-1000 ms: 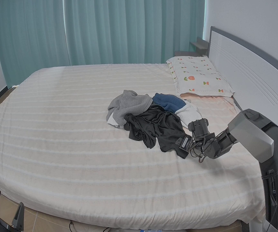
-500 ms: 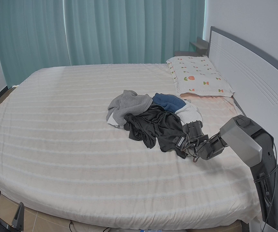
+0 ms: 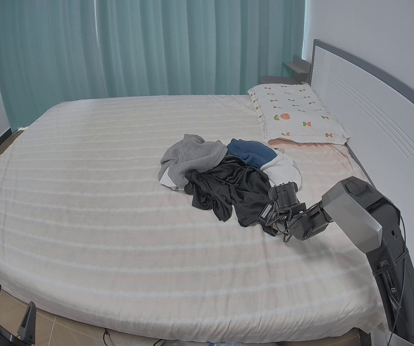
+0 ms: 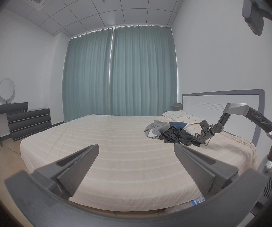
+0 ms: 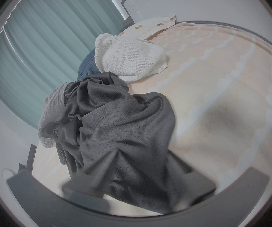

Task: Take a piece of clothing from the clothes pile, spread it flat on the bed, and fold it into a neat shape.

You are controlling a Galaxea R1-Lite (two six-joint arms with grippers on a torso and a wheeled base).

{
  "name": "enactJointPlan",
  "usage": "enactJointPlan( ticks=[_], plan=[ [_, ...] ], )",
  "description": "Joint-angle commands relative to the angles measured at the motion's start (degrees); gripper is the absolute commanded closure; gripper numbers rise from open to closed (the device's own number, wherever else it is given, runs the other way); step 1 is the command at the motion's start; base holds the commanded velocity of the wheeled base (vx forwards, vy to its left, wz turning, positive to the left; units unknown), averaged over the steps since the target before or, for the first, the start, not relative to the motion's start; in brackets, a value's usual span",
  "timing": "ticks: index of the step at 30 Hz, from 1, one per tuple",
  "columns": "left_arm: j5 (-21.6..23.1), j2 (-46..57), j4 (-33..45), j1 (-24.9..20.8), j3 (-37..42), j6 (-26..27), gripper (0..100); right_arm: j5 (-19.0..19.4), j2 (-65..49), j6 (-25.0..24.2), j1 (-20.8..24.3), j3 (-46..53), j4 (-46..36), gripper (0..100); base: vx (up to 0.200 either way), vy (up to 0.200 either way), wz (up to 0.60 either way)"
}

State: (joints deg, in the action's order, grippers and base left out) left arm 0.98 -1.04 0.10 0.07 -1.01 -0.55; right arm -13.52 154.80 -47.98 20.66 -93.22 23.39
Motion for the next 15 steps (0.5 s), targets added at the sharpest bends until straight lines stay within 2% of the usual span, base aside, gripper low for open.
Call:
enactJointPlan(
  ticks=[1, 6, 11, 13, 15],
  plan=[
    [-0.01, 0.6, -0.01, 0.01, 0.92, -0.07, 0, -0.02, -0.55, -0.97, 0.08, -0.21, 0.16, 100, 0.0, 0.0, 0.0],
    [-0.01, 0.6, -0.01, 0.01, 1.01, -0.15, 0, 0.07, -1.95, -1.68, -0.01, 0.5, 0.16, 100, 0.0, 0.0, 0.0],
    [0.08, 0.6, -0.01, 0.01, 0.92, -0.24, 0, 1.21, -8.9, -5.54, 0.08, 7.26, 0.16, 100, 0.0, 0.0, 0.0],
    [0.08, 0.6, -0.01, 0.01, 0.92, -0.15, 0, 3.5, -13.47, -6.69, 0.25, 12.71, 0.6, 100, 0.0, 0.0, 0.0],
    [-0.01, 0.6, -0.19, 0.01, 0.92, 0.28, 0, 7.63, -18.65, -7.13, 0.34, 19.31, 2.71, 100, 0.0, 0.0, 0.0]
  ],
)
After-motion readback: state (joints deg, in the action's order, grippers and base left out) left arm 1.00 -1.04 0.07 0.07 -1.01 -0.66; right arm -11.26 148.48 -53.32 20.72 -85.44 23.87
